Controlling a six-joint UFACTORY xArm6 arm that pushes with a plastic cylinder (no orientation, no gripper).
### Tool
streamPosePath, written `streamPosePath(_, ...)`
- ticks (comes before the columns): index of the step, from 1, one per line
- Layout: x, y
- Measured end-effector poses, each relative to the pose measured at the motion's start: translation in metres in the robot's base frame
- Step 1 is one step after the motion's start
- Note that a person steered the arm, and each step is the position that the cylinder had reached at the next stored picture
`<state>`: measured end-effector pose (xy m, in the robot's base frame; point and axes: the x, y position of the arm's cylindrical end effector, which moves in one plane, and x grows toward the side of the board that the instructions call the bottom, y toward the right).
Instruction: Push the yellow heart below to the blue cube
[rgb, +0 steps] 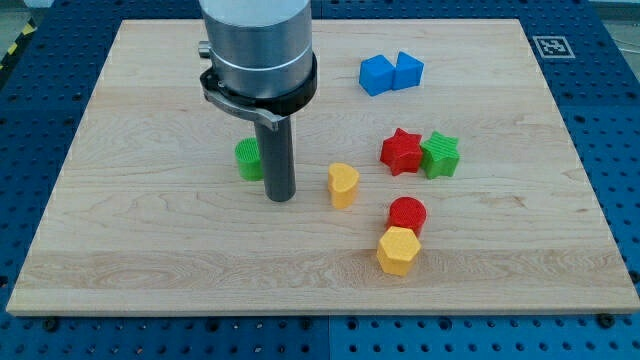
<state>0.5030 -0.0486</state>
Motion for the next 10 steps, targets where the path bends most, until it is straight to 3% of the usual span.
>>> streamPosePath(3,0.02,0.016)
streamPosePath(6,0.004,0.017)
streamPosePath(8,0.016,0.021)
streamPosePath(10,0.021,0.058)
